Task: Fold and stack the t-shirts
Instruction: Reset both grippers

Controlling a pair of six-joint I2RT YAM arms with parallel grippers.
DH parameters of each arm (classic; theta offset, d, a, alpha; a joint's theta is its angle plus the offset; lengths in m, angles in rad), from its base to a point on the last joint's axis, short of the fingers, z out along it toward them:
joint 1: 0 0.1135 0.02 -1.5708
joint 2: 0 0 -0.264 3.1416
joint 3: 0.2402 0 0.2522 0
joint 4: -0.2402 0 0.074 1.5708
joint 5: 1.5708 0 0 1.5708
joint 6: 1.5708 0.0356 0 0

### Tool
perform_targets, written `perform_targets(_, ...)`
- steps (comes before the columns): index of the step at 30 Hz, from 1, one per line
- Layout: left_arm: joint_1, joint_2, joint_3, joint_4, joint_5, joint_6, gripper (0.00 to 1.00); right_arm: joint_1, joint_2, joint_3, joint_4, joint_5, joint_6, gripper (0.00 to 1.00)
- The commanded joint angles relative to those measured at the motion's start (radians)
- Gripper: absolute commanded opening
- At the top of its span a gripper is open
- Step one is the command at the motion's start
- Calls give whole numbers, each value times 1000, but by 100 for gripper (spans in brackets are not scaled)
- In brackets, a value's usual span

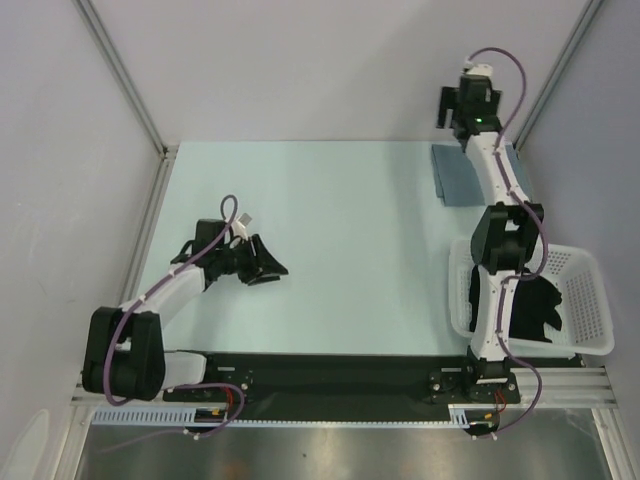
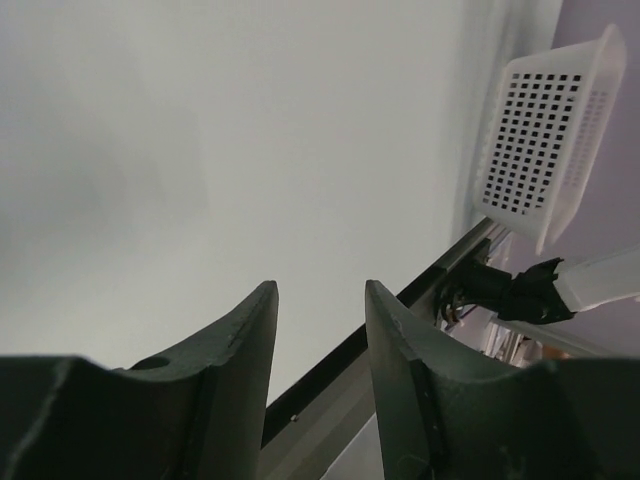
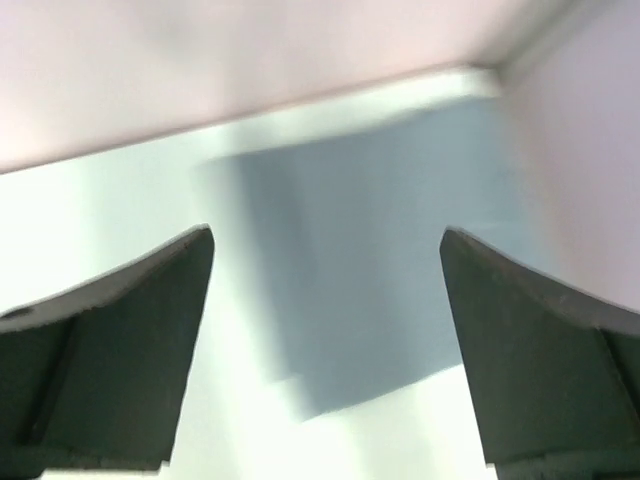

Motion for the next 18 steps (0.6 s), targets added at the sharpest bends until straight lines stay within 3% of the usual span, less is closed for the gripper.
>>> perform_targets(1,5,-98,-52,105,72,-107,47,194,-269,-173,-106,-161,231,100)
perform_targets(4,5,-182,-119,179,110,-159,48,265,-406,-432,-62,-349,358,100)
perform_targets(6,5,-233,-191,253,121,-217,50,328,-552,-598,50,-496,474,100)
perform_targets(8,4,-306,-285,382,130,-297,53,386,-711,-857,190,-550,603,100)
perform_targets(10,2,-366,-352,467,146,-405,54,419,-819,-1108,275,-548,695,100)
perform_targets(11,1,-385,-386,514,147,-447,55,428,-917,-1182,327,-536,825,100)
perform_targets(13,-9,-437,-478,645,141,-562,63,431,-1023,-1399,401,-569,904,100)
perform_targets(15,-15,-515,-541,708,115,-615,69,437,-1159,-1502,395,-514,983,100)
perform_targets(18,-19,-615,-581,719,95,-678,76,436,-1235,-1554,202,-447,981,100)
